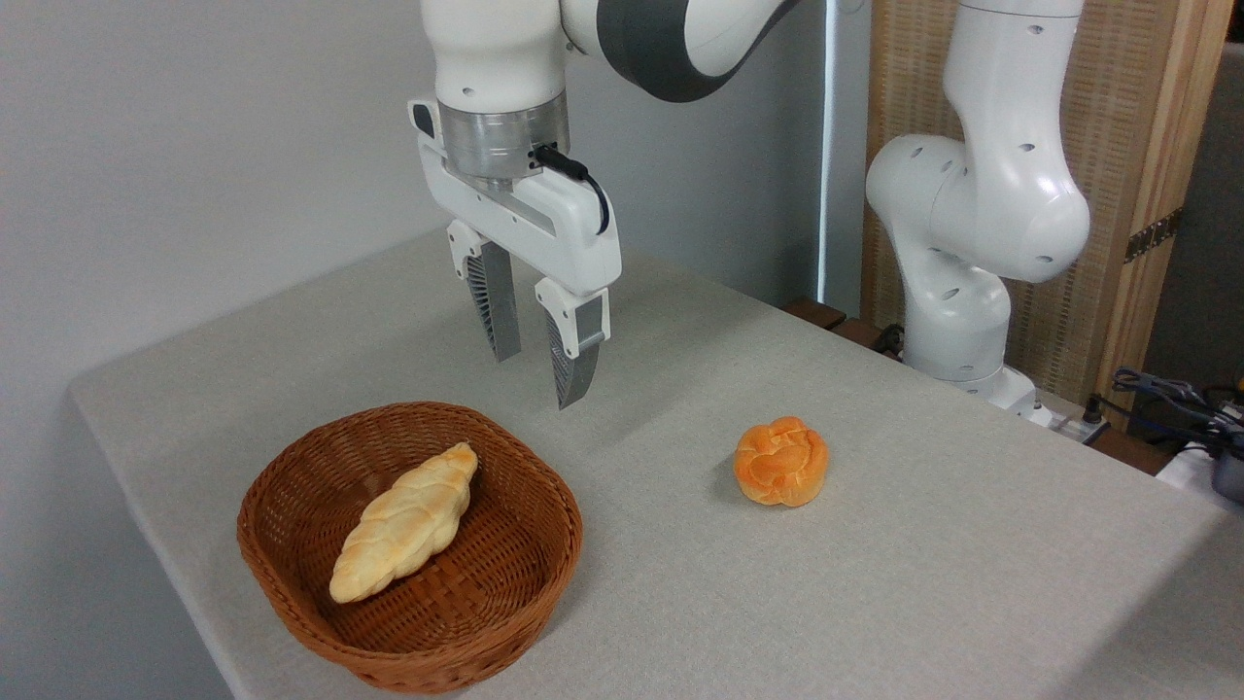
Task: Put bread into the basket
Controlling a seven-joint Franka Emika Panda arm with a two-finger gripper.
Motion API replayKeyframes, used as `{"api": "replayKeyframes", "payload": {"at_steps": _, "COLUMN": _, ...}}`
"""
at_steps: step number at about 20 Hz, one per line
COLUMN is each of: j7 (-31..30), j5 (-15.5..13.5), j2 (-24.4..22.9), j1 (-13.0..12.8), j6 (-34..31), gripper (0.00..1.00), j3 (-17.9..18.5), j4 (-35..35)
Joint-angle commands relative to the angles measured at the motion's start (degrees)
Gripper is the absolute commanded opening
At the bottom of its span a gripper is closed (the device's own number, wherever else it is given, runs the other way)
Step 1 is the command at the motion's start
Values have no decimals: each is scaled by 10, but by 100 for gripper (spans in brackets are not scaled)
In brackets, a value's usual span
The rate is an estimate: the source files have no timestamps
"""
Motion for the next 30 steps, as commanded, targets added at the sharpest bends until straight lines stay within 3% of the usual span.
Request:
{"api": "replayKeyframes", "payload": {"at_steps": 1, "j7": 3, "j5": -2, "j2": 0, "j1": -2, "j6": -11, "gripper": 100, "j3": 3, "j4": 12}}
{"api": "replayKeyframes", "payload": {"at_steps": 30, "j7": 6, "j5": 1, "j2": 0, "j1": -2, "j6": -26, "gripper": 100, "j3": -2, "j4": 11}}
